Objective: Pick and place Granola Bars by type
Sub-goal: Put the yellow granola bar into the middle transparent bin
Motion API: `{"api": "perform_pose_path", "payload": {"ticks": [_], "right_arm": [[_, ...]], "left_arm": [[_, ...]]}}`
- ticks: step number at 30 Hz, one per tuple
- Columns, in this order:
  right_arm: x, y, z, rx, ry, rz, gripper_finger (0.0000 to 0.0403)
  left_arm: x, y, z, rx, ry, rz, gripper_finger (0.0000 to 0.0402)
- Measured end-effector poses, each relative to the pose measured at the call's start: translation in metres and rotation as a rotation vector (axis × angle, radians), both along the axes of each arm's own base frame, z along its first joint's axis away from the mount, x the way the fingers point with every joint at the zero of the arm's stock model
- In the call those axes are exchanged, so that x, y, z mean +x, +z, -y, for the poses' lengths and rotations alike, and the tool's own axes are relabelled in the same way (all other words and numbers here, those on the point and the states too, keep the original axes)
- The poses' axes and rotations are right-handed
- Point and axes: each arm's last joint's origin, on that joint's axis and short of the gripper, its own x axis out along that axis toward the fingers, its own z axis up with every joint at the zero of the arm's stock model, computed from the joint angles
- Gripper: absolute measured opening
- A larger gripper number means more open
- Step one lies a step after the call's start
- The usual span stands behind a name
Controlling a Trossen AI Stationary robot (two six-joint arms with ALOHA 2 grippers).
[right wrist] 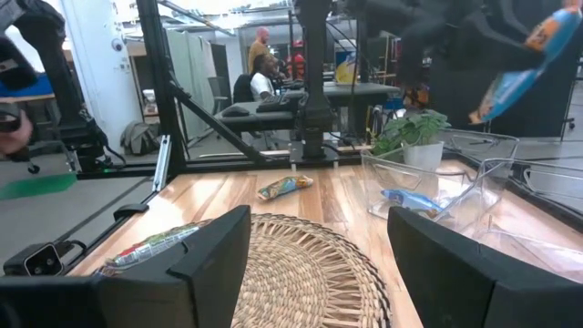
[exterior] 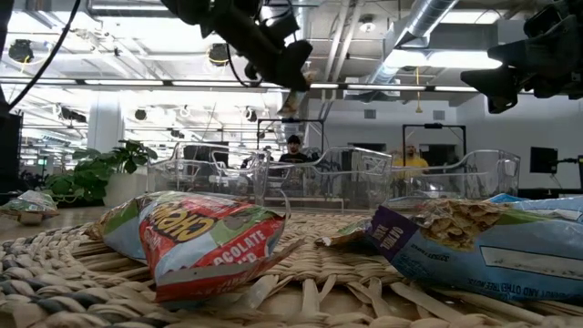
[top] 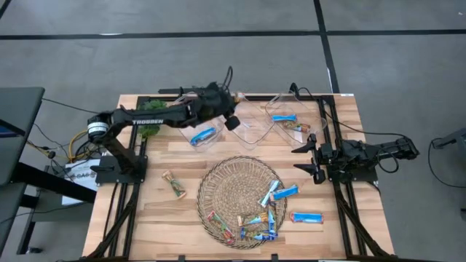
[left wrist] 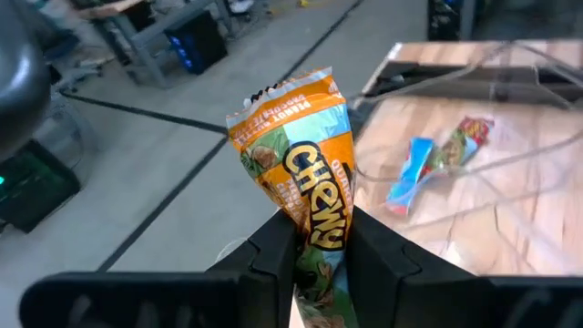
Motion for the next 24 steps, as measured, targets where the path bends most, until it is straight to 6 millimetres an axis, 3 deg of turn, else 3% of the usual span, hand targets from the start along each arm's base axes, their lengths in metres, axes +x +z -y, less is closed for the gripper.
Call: {"api": "perform_pose_path", "payload": {"ticks": [10,19,24], "right_arm": [[0.0,0.0,0.0,0.0,0.0,0.0,0.0255],[0.0,0.0,0.0,0.0,0.001,0.0,0.0255],[0.0,0.0,0.0,0.0,0.001,0.001,0.0255]], "left_arm": [[-0.004,-0.009,-0.023,0.114,-0.111,-0.083,0.0087],[0.012,-0.034,-0.036,0.126,-0.118,-0.077,0.0176],[0.012,-0.035,-0.035,0.11,-0.099,-0.078,0.0218]]}}
